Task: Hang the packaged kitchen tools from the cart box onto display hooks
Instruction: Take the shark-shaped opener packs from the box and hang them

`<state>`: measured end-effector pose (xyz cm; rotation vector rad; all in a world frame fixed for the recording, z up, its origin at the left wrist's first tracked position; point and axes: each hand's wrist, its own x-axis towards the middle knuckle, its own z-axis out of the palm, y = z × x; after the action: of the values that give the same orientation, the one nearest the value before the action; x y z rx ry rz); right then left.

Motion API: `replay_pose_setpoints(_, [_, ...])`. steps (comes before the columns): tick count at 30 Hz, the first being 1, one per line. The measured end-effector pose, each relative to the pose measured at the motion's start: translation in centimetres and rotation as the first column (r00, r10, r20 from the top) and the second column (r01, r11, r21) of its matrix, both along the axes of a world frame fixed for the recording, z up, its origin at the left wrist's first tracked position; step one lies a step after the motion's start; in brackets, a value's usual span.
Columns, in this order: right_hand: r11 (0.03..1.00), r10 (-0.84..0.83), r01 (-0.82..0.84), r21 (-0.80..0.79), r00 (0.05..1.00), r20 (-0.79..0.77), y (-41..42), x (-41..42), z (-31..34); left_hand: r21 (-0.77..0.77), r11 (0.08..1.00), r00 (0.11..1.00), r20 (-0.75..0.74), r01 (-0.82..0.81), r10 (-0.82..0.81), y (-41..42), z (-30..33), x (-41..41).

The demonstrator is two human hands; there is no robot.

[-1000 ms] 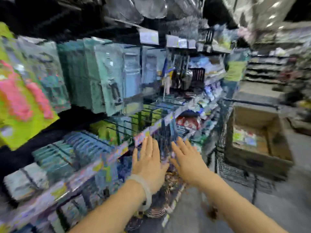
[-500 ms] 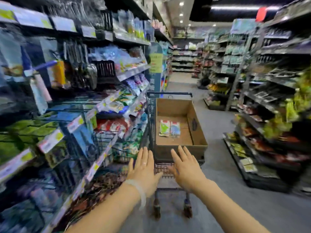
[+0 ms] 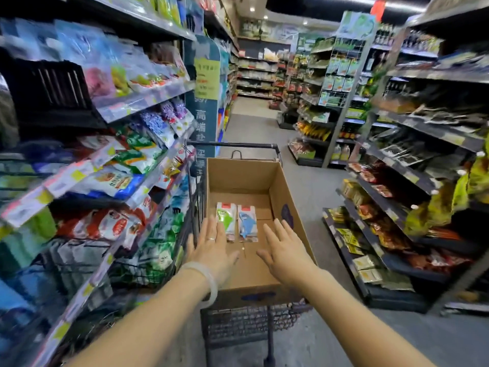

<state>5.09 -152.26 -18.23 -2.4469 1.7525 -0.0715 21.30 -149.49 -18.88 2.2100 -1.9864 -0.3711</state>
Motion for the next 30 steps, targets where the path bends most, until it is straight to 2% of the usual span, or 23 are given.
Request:
replay_pose_setpoints(3, [0.999, 0.000, -0.003, 0.033, 0.998, 0.064, -4.9, 0.9, -0.8, 0.017, 1.000, 1.000, 0.006, -0.006, 0.006, -5.0, -0.8, 1.1])
replay_pose_setpoints(9, [0.984, -0.002, -0.013, 0.178, 0.996, 0.085, -14.9, 2.0, -5.8, 0.093, 0.995, 0.999, 0.004, -0.043, 0.043, -12.6, -5.2, 2.4])
replay_pose_setpoints(13, [0.944, -0.068, 0.011, 0.330, 0.985, 0.159, -23.4, 4.6, -12.0, 0.115, 0.981, 0.987, -0.001, -0.157, 0.158, -17.7, -8.3, 3.6])
replay_pose_setpoints(17, [0.870, -0.151, 0.028, 0.492, 0.965, 0.213, -29.7, 7.6, -18.2, 0.060, 0.960, 0.962, 0.009, -0.274, 0.274, -22.8, -10.4, 4.5])
replay_pose_setpoints(20, [0.871, -0.127, 0.009, 0.492, 0.970, 0.206, -33.9, 9.3, -21.9, 0.034, 0.947, 0.948, -0.006, -0.319, 0.320, -26.5, -11.1, 5.1])
replay_pose_setpoints(23, [0.911, -0.157, 0.066, 0.408, 0.968, 0.196, -37.6, 10.7, -24.4, -0.091, 0.947, 0.943, 0.100, -0.308, 0.317, -28.5, -12.4, 5.8])
replay_pose_setpoints(26, [0.895, -0.284, 0.183, 0.406, 0.937, 0.203, -40.0, 12.3, -26.2, -0.122, 0.951, 0.949, 0.100, -0.285, 0.297, -29.2, -13.8, 6.1])
replay_pose_setpoints(30, [0.808, -0.480, 0.301, 0.507, 0.836, 0.267, -42.1, 13.8, -27.9, -0.159, 0.946, 0.943, 0.135, -0.281, 0.303, -30.3, -14.2, 5.4])
